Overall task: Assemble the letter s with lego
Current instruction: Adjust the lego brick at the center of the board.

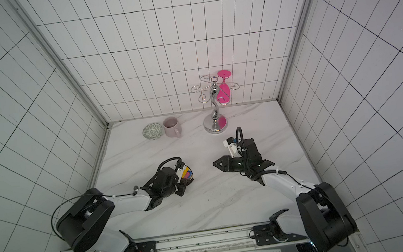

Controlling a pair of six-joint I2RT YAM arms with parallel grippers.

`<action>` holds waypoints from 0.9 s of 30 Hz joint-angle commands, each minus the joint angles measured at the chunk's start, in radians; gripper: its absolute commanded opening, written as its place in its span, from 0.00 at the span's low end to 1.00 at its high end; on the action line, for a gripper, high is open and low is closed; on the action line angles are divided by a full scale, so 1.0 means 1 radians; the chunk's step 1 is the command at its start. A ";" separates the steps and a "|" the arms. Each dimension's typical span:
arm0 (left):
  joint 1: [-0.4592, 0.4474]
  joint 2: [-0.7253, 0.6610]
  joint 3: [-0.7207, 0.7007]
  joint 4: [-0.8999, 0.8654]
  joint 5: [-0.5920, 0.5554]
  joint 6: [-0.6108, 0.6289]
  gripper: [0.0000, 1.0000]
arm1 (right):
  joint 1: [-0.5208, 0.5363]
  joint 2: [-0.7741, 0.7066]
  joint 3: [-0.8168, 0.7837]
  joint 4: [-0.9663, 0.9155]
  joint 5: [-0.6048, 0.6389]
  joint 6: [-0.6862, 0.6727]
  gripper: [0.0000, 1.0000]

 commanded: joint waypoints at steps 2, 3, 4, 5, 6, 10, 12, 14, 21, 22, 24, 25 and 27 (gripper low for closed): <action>0.002 -0.019 0.023 -0.016 0.010 0.015 0.24 | -0.010 0.000 0.021 0.024 -0.015 0.008 0.31; 0.003 -0.019 0.027 -0.020 0.013 0.014 0.24 | -0.010 -0.001 0.021 0.024 -0.015 0.009 0.31; 0.003 -0.019 0.030 -0.023 0.013 0.010 0.24 | -0.011 -0.004 0.020 0.024 -0.015 0.008 0.31; 0.003 -0.021 0.032 -0.025 0.014 0.007 0.24 | -0.010 -0.004 0.020 0.024 -0.015 0.007 0.31; 0.003 -0.021 0.034 -0.028 0.021 0.005 0.23 | -0.010 -0.005 0.018 0.024 -0.015 0.009 0.31; 0.005 -0.025 0.045 -0.043 0.069 -0.004 0.20 | -0.012 -0.011 0.020 0.021 -0.015 0.007 0.30; 0.011 -0.031 0.045 -0.046 0.097 -0.012 0.19 | -0.012 -0.013 0.020 0.021 -0.015 0.006 0.30; 0.016 -0.040 0.045 -0.049 0.127 -0.021 0.20 | -0.014 -0.016 0.020 0.020 -0.015 0.007 0.30; 0.050 -0.055 0.083 -0.072 0.348 -0.073 0.20 | -0.016 -0.028 0.027 -0.003 -0.016 0.003 0.30; 0.058 -0.048 0.093 -0.074 0.400 -0.083 0.20 | -0.018 -0.027 0.035 -0.015 -0.017 0.001 0.30; 0.066 -0.031 0.116 -0.098 0.457 -0.101 0.20 | -0.021 -0.026 0.046 -0.026 -0.018 -0.001 0.30; 0.070 -0.022 0.126 -0.107 0.486 -0.107 0.20 | -0.022 -0.024 0.051 -0.030 -0.020 0.001 0.30; 0.081 -0.006 0.139 -0.110 0.534 -0.135 0.20 | -0.024 -0.023 0.062 -0.041 -0.022 0.000 0.30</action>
